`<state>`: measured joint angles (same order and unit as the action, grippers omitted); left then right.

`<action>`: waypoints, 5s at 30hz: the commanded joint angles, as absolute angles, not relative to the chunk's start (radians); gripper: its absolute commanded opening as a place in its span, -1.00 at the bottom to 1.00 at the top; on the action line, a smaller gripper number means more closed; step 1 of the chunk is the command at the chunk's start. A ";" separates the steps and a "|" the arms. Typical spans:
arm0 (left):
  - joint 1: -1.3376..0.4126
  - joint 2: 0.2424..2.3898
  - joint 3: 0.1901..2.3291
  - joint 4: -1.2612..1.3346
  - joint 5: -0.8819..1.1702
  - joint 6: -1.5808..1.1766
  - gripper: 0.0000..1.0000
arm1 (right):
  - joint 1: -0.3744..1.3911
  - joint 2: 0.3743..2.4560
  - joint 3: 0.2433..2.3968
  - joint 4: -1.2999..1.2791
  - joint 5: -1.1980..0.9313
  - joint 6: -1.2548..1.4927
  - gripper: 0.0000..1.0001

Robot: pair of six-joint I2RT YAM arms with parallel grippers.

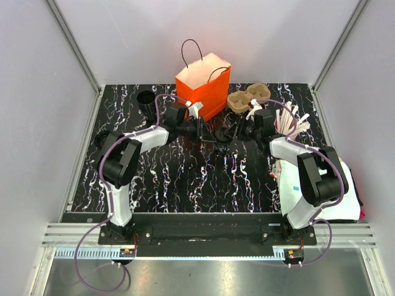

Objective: Pack the takeout coffee

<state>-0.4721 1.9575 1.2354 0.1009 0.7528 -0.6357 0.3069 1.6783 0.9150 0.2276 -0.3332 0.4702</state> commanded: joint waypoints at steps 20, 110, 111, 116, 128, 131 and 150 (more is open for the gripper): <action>-0.640 2.141 1.347 -0.282 0.499 -0.419 -1.00 | 0.311 1.764 0.853 0.038 -0.261 0.434 -1.00; -0.324 1.945 1.262 -0.275 0.914 -0.129 -0.01 | 0.509 1.887 1.258 0.052 -0.735 0.210 -1.00; -0.325 1.948 1.264 -0.275 0.908 -0.130 -0.03 | 0.509 1.888 1.261 0.052 -0.739 0.212 -1.00; -0.331 1.967 1.269 -0.282 0.890 -0.130 -0.27 | 0.511 1.893 1.273 0.051 -0.747 0.219 -1.00; -0.333 1.990 1.253 -0.296 0.873 -0.124 -0.53 | 0.506 1.876 1.359 0.008 -0.785 0.227 -0.21; -0.334 1.985 1.253 -0.298 0.867 -0.126 -0.56 | 0.503 1.865 1.385 -0.040 -0.793 0.236 -0.04; -0.342 1.948 1.241 -0.278 0.887 -0.135 -0.22 | 0.482 1.729 1.384 -0.282 -0.677 -0.112 0.33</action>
<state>-0.3428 1.9896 1.2495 -0.3138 0.8928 -0.1520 0.4904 1.8702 1.3746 -0.1741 -0.7341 0.1059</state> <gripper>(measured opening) 0.353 0.650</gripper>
